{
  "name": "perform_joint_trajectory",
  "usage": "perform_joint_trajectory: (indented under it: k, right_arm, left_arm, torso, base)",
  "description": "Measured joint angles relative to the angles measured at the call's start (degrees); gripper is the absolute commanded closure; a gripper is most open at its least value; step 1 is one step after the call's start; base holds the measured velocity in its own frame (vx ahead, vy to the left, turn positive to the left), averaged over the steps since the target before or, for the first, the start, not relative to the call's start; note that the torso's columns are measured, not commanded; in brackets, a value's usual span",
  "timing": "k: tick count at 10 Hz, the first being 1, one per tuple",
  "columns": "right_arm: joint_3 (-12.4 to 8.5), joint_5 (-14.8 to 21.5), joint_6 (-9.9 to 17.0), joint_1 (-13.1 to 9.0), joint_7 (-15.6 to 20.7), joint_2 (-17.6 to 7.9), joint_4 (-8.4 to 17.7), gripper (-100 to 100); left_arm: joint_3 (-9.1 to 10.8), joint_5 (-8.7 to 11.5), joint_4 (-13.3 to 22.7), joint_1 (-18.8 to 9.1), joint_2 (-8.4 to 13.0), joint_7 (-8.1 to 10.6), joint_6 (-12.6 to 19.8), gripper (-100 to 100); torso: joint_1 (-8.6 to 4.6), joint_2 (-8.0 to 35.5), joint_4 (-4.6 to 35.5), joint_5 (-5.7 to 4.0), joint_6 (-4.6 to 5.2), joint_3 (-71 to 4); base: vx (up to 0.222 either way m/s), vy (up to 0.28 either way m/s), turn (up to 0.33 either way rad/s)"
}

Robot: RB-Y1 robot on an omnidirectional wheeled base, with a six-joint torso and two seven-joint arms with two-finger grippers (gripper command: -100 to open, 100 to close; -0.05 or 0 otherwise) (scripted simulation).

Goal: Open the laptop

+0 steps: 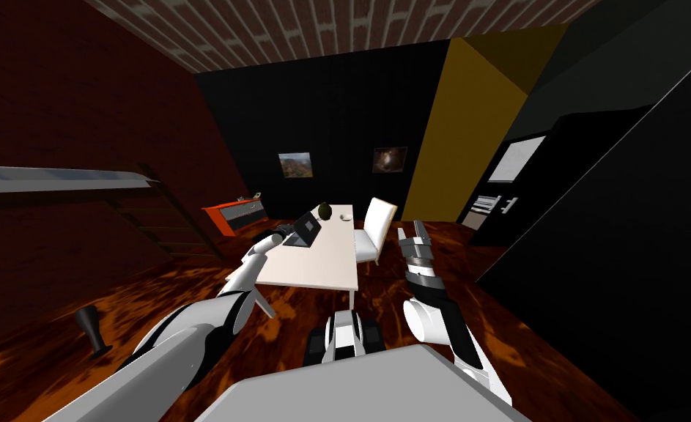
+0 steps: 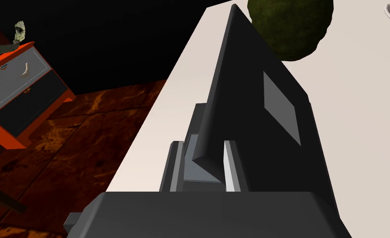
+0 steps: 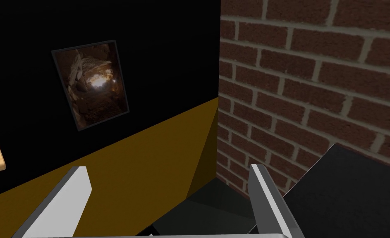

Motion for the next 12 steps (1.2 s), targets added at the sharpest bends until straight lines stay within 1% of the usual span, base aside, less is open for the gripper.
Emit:
perform_joint_trajectory:
  k: [1,2,3,4,6,7,8,9,10,11,12]
  right_arm:
    - [0.0,0.0,0.0,0.0,0.0,0.0,0.0,0]
    - [0.0,0.0,0.0,0.0,0.0,0.0,0.0,0]
    - [0.0,0.0,0.0,0.0,0.0,0.0,0.0,0]
    - [0.0,0.0,0.0,0.0,0.0,0.0,0.0,0]
    - [0.0,0.0,0.0,0.0,0.0,0.0,0.0,0]
    - [0.0,0.0,0.0,0.0,0.0,0.0,0.0,0]
    - [0.0,0.0,0.0,0.0,0.0,0.0,0.0,0]
    - [0.0,0.0,0.0,0.0,0.0,0.0,0.0,0]
    - [0.0,0.0,0.0,0.0,0.0,0.0,0.0,0]
    - [0.0,0.0,0.0,0.0,0.0,0.0,0.0,0]
    - [0.0,0.0,0.0,0.0,0.0,0.0,0.0,0]
  left_arm:
    - [-0.25,1.6,0.3,0.1,0.2,0.24,0.2,100]
    - [0.69,1.3,-0.9,0.9,-0.3,1.49,1.2,100]
    - [1.03,1.4,-1.5,1.4,-0.4,2.27,1.8,100]
    - [-0.36,4.3,1.3,0.2,0.2,1.12,0.7,100]
    - [0.20,4.4,0.6,0.7,0.1,1.70,1.3,100]
    - [1.13,4.3,0.4,0.8,-0.8,2.74,1.3,100]
    - [1.93,3.7,-0.3,1.2,-1.5,3.96,1.7,100]
    - [2.03,4.1,-1.0,1.9,-1.6,4.31,2.0,100]
    - [0.81,7.0,1.4,1.2,-0.8,2.87,1.2,100]
    - [1.23,8.2,1.8,1.8,-1.3,2.96,1.2,100]
    - [1.25,9.1,2.1,2.1,-1.9,3.26,1.4,100]
  torso:
    - [0.09,0.0,0.0,0.03,-0.07,0.0]
    - [0.19,0.0,-0.1,0.10,-0.03,0.0]
    - [0.06,-0.1,-0.2,0.11,0.07,-0.1]
    - [0.17,-0.3,-0.2,0.09,0.07,-0.2]
    - [0.21,-0.2,0.1,-0.04,-0.08,-0.1]
    - [0.37,-0.1,0.1,0.00,-0.03,0.0]
    - [0.28,-0.1,0.1,0.02,0.01,0.0]
    - [0.09,-0.1,0.1,-0.07,-0.05,0.0]
    - [0.00,-0.1,0.2,-0.16,-0.01,-0.1]
    - [0.08,-0.2,0.2,-0.12,0.18,-0.1]
    - [0.24,-0.1,0.3,-0.13,0.01,0.0]
  base:
    - [0.002,0.071,-0.018]
    - [0.003,0.027,-0.029]
    - [-0.004,0.035,0.039]
    - [0.002,0.059,-0.014]
    - [-0.001,0.063,-0.002]
    - [0.013,0.105,-0.083]
    - [0.003,0.049,-0.021]
    - [-0.005,0.012,0.041]
    - [0.013,0.056,-0.097]
    - [0.012,0.109,-0.080]
    - [0.012,0.093,-0.080]
